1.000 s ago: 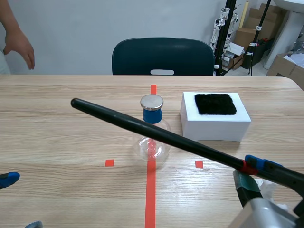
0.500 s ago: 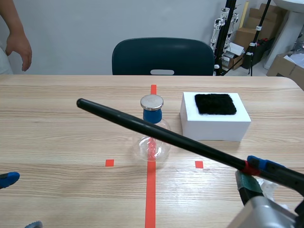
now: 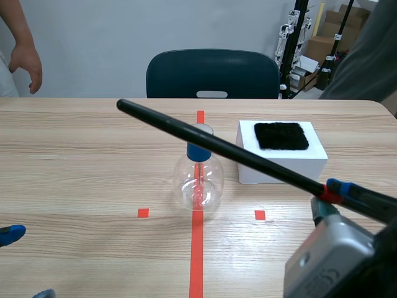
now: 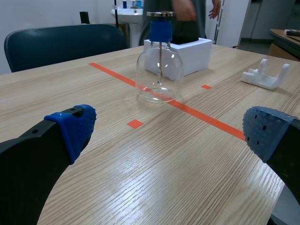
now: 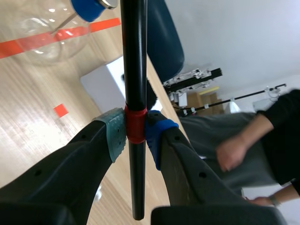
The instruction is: Do the electroscope experiment. put the rod down on the box
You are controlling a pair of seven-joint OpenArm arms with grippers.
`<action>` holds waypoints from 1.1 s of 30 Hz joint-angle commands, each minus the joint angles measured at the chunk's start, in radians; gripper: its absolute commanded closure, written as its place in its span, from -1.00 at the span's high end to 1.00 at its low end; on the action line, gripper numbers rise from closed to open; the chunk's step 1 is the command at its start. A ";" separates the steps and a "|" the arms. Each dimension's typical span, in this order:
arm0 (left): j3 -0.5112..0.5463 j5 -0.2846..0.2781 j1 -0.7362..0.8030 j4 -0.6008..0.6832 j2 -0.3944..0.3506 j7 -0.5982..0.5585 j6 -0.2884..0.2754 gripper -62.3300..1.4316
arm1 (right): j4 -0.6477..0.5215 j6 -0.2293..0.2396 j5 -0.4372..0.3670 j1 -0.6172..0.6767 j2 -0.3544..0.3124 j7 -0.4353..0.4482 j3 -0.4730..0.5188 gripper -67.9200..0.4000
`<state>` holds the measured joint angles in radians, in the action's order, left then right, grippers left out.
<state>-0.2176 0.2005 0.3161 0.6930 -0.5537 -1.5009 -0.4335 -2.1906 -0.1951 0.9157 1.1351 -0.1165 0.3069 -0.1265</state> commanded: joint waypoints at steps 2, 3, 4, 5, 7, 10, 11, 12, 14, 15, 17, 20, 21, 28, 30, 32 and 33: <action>0.001 -0.009 -0.001 0.009 -0.004 -0.047 0.002 1.00 | -0.008 -0.014 -0.004 -0.031 -0.006 -0.008 0.002 -0.98; 0.001 -0.009 -0.001 0.009 -0.004 -0.047 0.002 1.00 | -0.008 -0.014 -0.004 -0.040 -0.006 -0.016 0.002 -0.98; 0.001 -0.010 -0.001 0.009 -0.004 -0.047 0.002 1.00 | -0.008 -0.014 -0.004 -0.051 -0.006 -0.024 0.002 -0.98; 0.001 -0.009 -0.001 0.009 -0.004 -0.047 0.002 1.00 | -0.008 -0.014 -0.004 -0.060 -0.006 -0.036 0.002 -0.98; 0.001 -0.009 -0.001 0.009 -0.004 -0.047 0.002 1.00 | -0.008 -0.014 -0.004 -0.078 -0.006 -0.060 0.002 -0.98; 0.001 -0.009 -0.001 0.009 -0.004 -0.047 0.002 1.00 | -0.008 -0.014 -0.008 -0.097 -0.006 -0.086 0.002 -0.98; 0.001 -0.010 -0.001 0.009 -0.004 -0.047 0.002 1.00 | -0.008 -0.014 -0.011 -0.102 -0.006 -0.092 0.002 -0.98; 0.001 -0.009 -0.001 0.009 -0.004 -0.047 0.002 1.00 | -0.008 -0.014 -0.012 -0.105 -0.006 -0.100 0.002 -0.98; 0.001 -0.009 -0.001 0.009 -0.004 -0.047 0.002 1.00 | -0.008 -0.014 -0.012 -0.108 -0.006 -0.108 0.002 -0.98; 0.001 -0.009 -0.001 0.009 -0.004 -0.047 0.002 1.00 | -0.008 -0.014 -0.012 -0.107 -0.006 -0.109 0.002 -0.98; 0.001 -0.009 -0.001 0.009 -0.004 -0.047 0.002 1.00 | -0.008 -0.014 -0.011 -0.107 -0.006 -0.119 0.002 -0.98; 0.001 -0.009 -0.001 0.009 -0.004 -0.047 0.002 1.00 | -0.008 -0.014 -0.011 -0.107 -0.006 -0.123 0.002 -0.98; 0.001 -0.009 -0.001 0.009 -0.004 -0.047 0.002 1.00 | -0.008 -0.014 -0.011 -0.108 -0.006 -0.122 0.002 -0.98; 0.001 -0.009 -0.001 0.009 -0.004 -0.047 0.002 1.00 | -0.008 -0.015 -0.011 -0.108 -0.006 -0.122 0.002 -0.98; 0.001 -0.009 -0.001 0.009 -0.004 -0.047 0.002 1.00 | -0.008 -0.020 -0.011 -0.108 -0.006 -0.122 0.004 -0.98; 0.001 -0.010 -0.001 0.009 -0.004 -0.047 0.002 1.00 | -0.008 -0.023 -0.011 -0.116 -0.011 -0.125 0.004 -0.98; 0.001 -0.009 -0.001 0.009 -0.004 -0.047 0.002 1.00 | -0.008 -0.023 -0.013 -0.122 -0.013 -0.133 0.004 -0.98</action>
<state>-0.2176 0.2005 0.3161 0.6930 -0.5537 -1.5009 -0.4335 -2.1906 -0.2024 0.9108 1.0260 -0.1181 0.1761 -0.1265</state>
